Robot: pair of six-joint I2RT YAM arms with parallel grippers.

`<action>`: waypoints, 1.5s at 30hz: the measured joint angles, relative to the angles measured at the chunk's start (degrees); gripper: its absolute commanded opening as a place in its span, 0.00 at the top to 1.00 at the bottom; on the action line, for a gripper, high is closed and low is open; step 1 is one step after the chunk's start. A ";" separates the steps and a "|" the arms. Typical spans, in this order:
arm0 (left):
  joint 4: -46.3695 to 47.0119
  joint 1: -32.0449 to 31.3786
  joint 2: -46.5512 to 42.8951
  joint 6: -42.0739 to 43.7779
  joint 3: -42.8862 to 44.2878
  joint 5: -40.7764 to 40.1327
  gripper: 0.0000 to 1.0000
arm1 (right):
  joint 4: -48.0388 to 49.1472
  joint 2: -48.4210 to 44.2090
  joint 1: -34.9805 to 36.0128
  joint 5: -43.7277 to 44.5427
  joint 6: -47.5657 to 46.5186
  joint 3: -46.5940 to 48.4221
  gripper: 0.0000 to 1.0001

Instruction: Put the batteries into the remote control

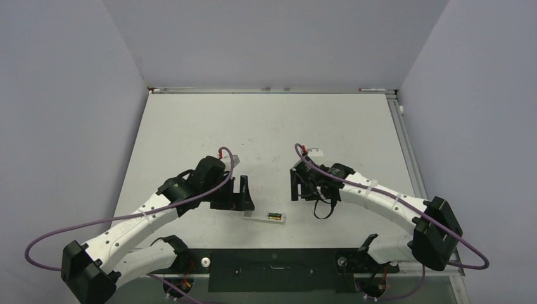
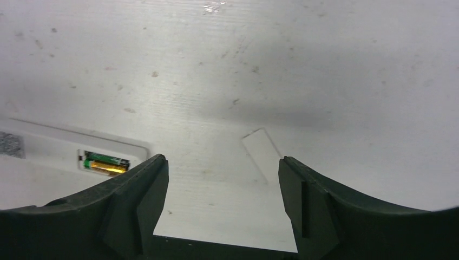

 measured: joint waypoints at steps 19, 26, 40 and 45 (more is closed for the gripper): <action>20.41 -10.71 8.74 -29.64 -17.09 -3.26 0.15 | -2.05 1.92 -9.64 -9.75 -13.29 -5.99 0.24; 28.65 -8.61 16.06 -31.56 -15.52 -3.85 0.15 | -1.36 2.78 -9.81 -10.32 -12.22 -6.93 0.25; 29.86 -3.50 30.75 -19.96 -2.89 -1.77 0.17 | 3.19 3.63 -7.28 -9.35 -7.06 -12.50 0.32; 29.94 -3.43 31.06 -18.23 -2.67 -0.76 0.17 | 4.17 4.74 -4.59 -7.91 -5.92 -12.46 0.34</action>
